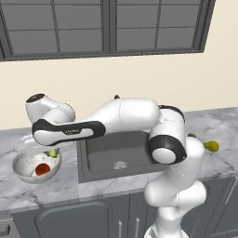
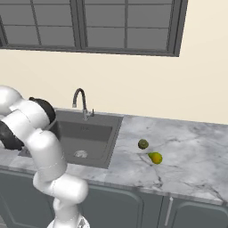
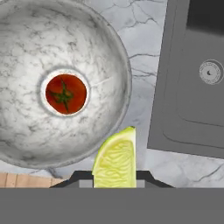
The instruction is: There is a mixed pile of frozen fruits and vegetables on the counter. Locate all the frozen vegetables and place the items in a bowl on the counter. Take all the frozen fruits and defrost them in a running sink.
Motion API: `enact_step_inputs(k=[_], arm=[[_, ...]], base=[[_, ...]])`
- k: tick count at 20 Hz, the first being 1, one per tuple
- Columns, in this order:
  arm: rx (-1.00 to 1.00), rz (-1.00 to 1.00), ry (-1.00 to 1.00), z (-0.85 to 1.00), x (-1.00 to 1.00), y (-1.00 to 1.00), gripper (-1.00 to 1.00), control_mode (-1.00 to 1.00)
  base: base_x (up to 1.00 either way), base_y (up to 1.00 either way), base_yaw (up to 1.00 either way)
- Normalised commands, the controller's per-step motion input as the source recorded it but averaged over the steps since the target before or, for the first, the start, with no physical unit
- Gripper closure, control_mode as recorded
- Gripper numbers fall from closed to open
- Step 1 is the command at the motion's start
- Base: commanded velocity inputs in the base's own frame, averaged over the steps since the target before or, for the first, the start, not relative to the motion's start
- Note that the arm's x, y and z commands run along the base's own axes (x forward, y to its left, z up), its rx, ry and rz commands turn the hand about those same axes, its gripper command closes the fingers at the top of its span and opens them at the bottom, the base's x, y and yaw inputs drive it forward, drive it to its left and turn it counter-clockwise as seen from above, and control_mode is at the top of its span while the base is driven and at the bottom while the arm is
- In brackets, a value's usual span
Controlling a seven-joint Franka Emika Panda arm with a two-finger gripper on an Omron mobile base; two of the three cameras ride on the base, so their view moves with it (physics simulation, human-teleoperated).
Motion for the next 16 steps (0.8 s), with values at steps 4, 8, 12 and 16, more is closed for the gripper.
enact_step_inputs(k=[4,8,12,16], arm=[[0.02,-0.05,-0.05,-0.23,0.29,0.42,1.0,-1.0],[0.0,-0.01,0.04,-0.39,0.42,0.32,1.0,-1.0],[0.0,0.0,0.0,-0.17,0.4,0.28,1.0,-1.0],[0.01,0.0,0.0,-0.32,0.08,0.22,1.0,-1.0]], base=[[0.0,0.0,0.0],[0.0,0.0,0.0],[0.0,0.0,0.0],[0.0,0.0,0.0]])
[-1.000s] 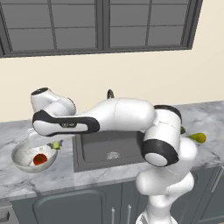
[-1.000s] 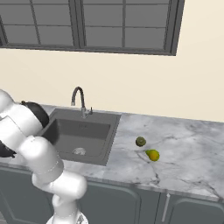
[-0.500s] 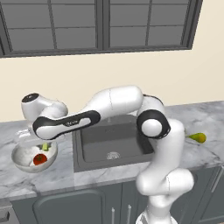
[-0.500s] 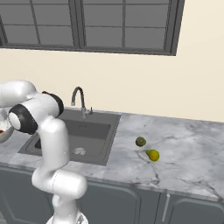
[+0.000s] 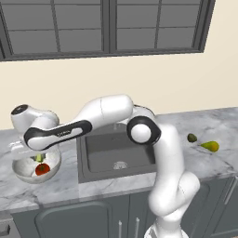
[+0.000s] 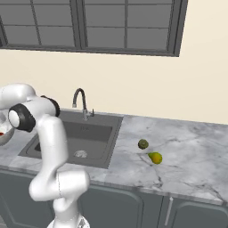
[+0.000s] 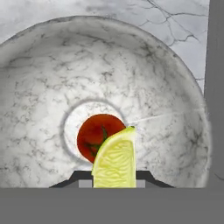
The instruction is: There is a mixed pile of frozen fruits and vegetables on the counter. Locate all the frozen vegetables and place the items in a bowl on the counter. Take all the frozen fruits and defrost them in a running sink.
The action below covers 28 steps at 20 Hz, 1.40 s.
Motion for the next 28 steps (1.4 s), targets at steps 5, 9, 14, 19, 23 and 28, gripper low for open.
enact_step_inputs(k=[5,9,14,19,23,28], arm=[[0.13,0.01,0.0,-0.54,0.0,-0.25,-1.0,-1.0],[0.13,0.02,-0.01,-0.41,0.05,-0.41,-1.0,-1.0],[0.02,0.0,0.05,-0.02,0.01,-0.04,-1.0,-1.0],[0.09,0.0,0.17,0.88,0.2,0.0,-1.0,-1.0],[-0.01,0.09,0.06,0.48,-0.02,-0.3,-1.0,-1.0],[-0.04,0.06,0.02,0.13,-0.21,-0.76,-1.0,-1.0]], base=[[0.0,0.0,0.0],[0.0,0.0,0.0],[0.0,0.0,0.0],[0.0,0.0,0.0],[0.0,0.0,0.0],[0.0,0.0,0.0]])
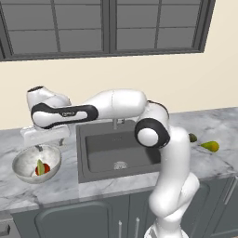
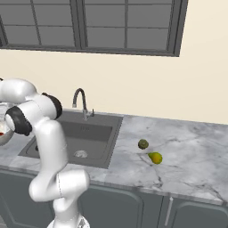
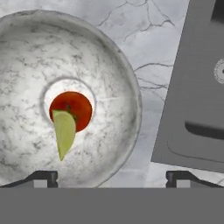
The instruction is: There is a mixed pile of frozen fruits and vegetables on the counter. Locate all the frozen vegetables and place the items in a bowl on the counter. Take all the frozen fruits and defrost them in a running sink.
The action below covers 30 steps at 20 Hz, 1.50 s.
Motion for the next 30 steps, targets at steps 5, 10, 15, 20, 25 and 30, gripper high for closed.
enact_step_inputs(k=[5,10,15,20,25,30], arm=[[-0.05,0.0,0.1,0.14,0.0,-0.91,-1.0,-1.0],[0.0,0.0,0.04,0.12,0.0,-0.92,-1.0,-1.0],[0.0,-0.01,0.09,0.05,0.0,-0.95,-1.0,-1.0],[0.0,-0.02,0.13,0.04,0.0,-0.94,-1.0,-1.0],[-0.04,-0.01,0.13,-0.04,0.02,-0.84,-1.0,-1.0],[-0.01,0.0,-0.01,-0.23,0.05,-0.88,-1.0,-1.0]], base=[[0.0,0.0,0.0],[0.0,0.0,0.0],[0.0,0.0,0.0],[0.0,0.0,0.0],[0.0,0.0,0.0],[0.0,0.0,0.0]])
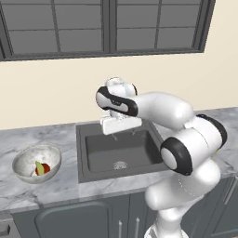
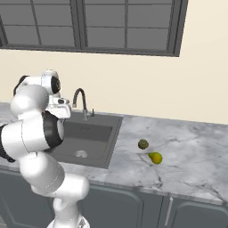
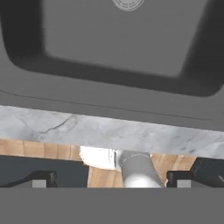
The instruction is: There is a mixed pile of frozen fruits and vegetables on the counter. Locate all the frozen vegetables and place the items in a bowl on the counter. Take all the frozen fruits and defrost them in a running sink.
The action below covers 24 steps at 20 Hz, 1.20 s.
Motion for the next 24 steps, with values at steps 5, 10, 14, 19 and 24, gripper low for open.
enact_step_inputs(k=[5,10,14,19,24], arm=[[0.0,0.0,-0.17,-0.08,0.04,-0.99,-1.0,-1.0],[0.0,0.0,-0.09,-0.15,0.08,-1.0,-1.0,-1.0],[0.04,0.0,-0.09,-0.14,0.26,-0.95,-1.0,-1.0],[0.06,0.01,-0.02,-0.09,0.35,-0.87,-1.0,-1.0],[0.1,0.02,-0.04,-0.27,0.31,-0.9,-1.0,-1.0]], base=[[0.0,0.0,0.0],[0.0,0.0,0.0],[0.0,0.0,0.0],[0.0,0.0,0.0],[0.0,0.0,0.0]])
